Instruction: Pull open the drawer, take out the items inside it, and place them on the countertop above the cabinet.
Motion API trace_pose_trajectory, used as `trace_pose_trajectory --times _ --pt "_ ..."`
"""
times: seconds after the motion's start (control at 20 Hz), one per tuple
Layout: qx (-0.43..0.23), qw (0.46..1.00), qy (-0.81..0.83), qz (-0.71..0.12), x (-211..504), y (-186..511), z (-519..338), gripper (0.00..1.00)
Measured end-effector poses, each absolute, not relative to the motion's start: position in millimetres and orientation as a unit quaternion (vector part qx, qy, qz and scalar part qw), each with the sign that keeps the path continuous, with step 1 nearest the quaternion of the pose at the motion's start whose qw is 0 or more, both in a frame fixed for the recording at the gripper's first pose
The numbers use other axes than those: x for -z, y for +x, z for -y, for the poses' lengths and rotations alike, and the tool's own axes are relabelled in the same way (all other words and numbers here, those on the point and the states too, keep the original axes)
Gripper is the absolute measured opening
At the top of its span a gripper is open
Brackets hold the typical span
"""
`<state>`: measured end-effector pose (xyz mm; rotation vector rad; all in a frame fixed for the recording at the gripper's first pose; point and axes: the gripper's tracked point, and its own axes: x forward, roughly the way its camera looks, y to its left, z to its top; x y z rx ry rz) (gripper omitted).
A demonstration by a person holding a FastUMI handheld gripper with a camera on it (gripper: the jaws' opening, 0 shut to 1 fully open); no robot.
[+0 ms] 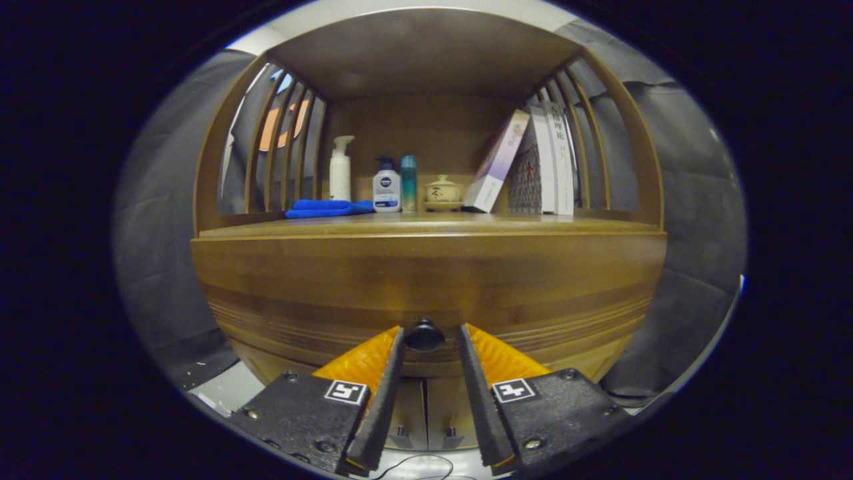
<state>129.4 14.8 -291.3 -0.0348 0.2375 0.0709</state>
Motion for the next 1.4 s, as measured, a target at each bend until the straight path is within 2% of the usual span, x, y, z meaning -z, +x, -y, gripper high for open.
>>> trace_pose_trajectory --times 0.2,0.35,0.6,1.4 --pt "-0.026 0.993 -0.022 -0.115 292.5 132.6 -14.7 0.34" --pt "-0.022 0.992 -0.023 -0.121 293.1 132.6 -15.8 0.28" --pt "-0.024 0.991 -0.019 -0.13 292.5 132.2 -16.2 0.25" --pt "-0.026 0.99 -0.011 -0.141 289.9 86.1 -10.5 0.24"
